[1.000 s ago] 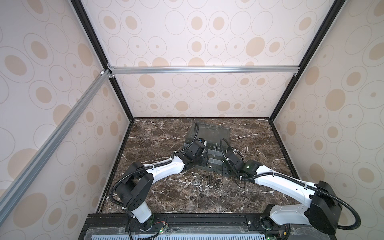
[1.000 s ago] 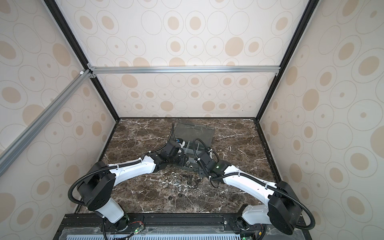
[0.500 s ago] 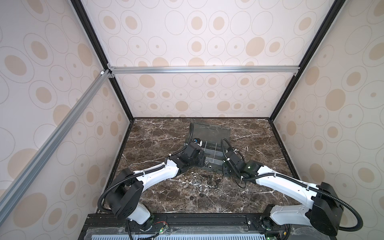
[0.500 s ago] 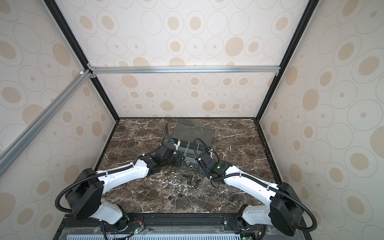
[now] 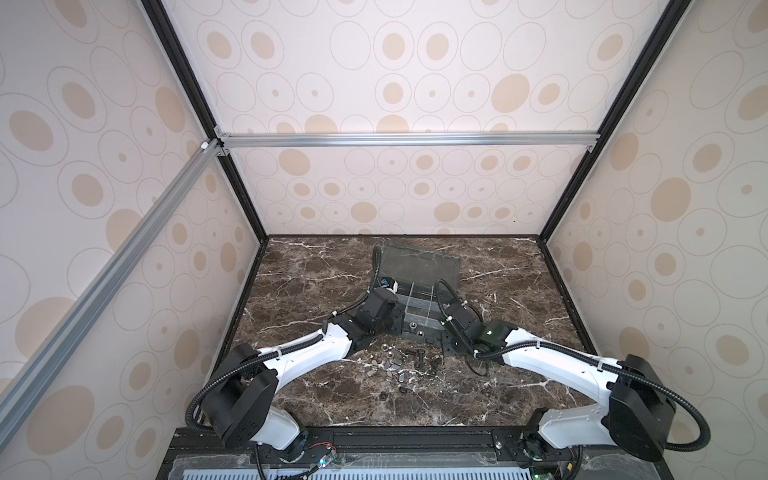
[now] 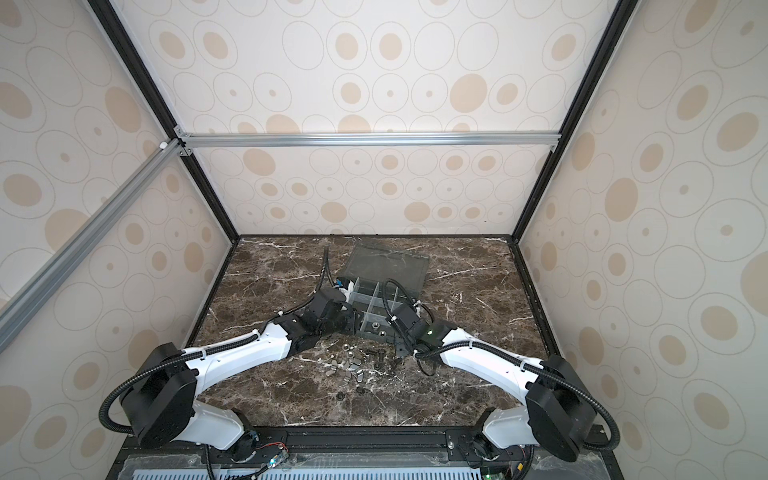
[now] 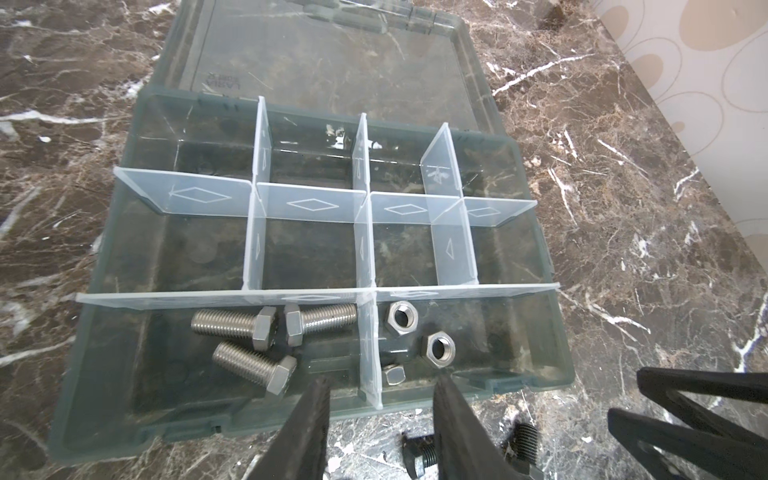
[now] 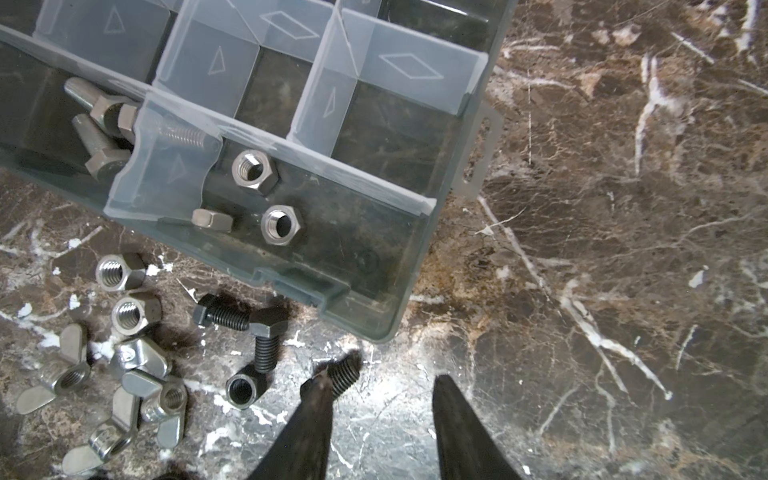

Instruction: Sort the screws and nuts into containers

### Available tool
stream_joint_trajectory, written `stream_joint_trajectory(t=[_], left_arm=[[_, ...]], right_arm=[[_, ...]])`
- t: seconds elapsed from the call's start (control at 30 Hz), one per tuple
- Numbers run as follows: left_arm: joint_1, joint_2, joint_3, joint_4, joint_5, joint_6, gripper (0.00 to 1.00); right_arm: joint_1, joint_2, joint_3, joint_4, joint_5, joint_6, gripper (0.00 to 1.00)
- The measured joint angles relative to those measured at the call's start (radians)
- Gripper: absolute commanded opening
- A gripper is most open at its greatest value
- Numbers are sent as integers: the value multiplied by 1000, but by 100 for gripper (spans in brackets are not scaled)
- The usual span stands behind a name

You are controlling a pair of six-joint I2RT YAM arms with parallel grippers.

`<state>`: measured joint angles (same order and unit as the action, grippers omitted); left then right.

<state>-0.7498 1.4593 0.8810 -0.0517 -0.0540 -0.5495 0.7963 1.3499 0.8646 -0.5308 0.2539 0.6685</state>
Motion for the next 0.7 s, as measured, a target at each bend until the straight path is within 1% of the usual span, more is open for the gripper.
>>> stream_joint_trajectory(t=[0.27,0.5,0.7], left_arm=[[8,-39,-53,18,1,-4,41],[10,-50,-57,9,-12,-9,41],[14,-146,-96,7,-53,-24,41]], right_arm=[[1,47,49,7,-31,-4,43],[21,52,66,22,-44,-9,43],[60,63,84,29,-73,-27,43]])
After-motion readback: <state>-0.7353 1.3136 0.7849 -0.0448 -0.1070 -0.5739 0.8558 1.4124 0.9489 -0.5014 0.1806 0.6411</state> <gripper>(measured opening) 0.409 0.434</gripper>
